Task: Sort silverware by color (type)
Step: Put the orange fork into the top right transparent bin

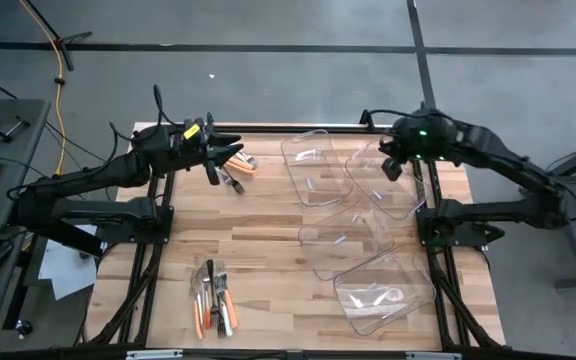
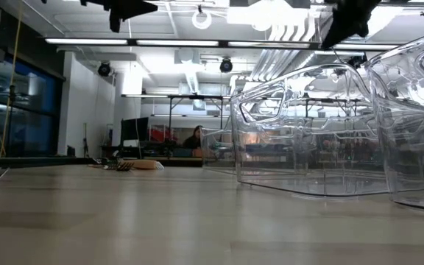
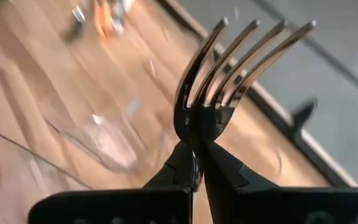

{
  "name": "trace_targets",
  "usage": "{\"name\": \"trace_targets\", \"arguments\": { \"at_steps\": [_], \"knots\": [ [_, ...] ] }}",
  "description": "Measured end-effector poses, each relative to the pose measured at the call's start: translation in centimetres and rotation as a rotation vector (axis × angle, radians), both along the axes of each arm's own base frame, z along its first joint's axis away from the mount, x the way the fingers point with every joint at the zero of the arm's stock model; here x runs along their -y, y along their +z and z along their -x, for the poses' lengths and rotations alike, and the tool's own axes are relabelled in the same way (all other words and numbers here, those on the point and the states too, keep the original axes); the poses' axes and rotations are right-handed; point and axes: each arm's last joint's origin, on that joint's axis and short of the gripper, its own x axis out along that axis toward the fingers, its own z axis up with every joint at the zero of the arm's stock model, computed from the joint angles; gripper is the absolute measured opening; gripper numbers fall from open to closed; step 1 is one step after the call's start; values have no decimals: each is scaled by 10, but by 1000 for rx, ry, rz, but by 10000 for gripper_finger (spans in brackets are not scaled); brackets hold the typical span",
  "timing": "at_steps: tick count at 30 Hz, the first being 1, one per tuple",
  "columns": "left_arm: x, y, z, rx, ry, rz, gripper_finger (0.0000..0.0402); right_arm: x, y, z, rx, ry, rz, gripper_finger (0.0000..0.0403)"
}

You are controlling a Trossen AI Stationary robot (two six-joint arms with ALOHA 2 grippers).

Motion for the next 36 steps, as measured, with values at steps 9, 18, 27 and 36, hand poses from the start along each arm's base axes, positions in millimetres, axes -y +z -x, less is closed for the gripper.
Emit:
{"name": "trace_targets", "arguments": {
  "at_steps": [9,18,27,36],
  "knots": [
    [0,0,0,-3,0,-1,117,34,-78,-18,-348,-123,-290,5],
    [0,0,0,-4,0,-1,117,58,-147,-18,-401,-194,-470,5],
    [0,0,0,-4,0,-1,117,67,-177,-24,-432,-193,-544,9],
    [0,0,0,-4,8,-1,117,72,-191,-30,-457,-195,-567,28]
  ]
}}
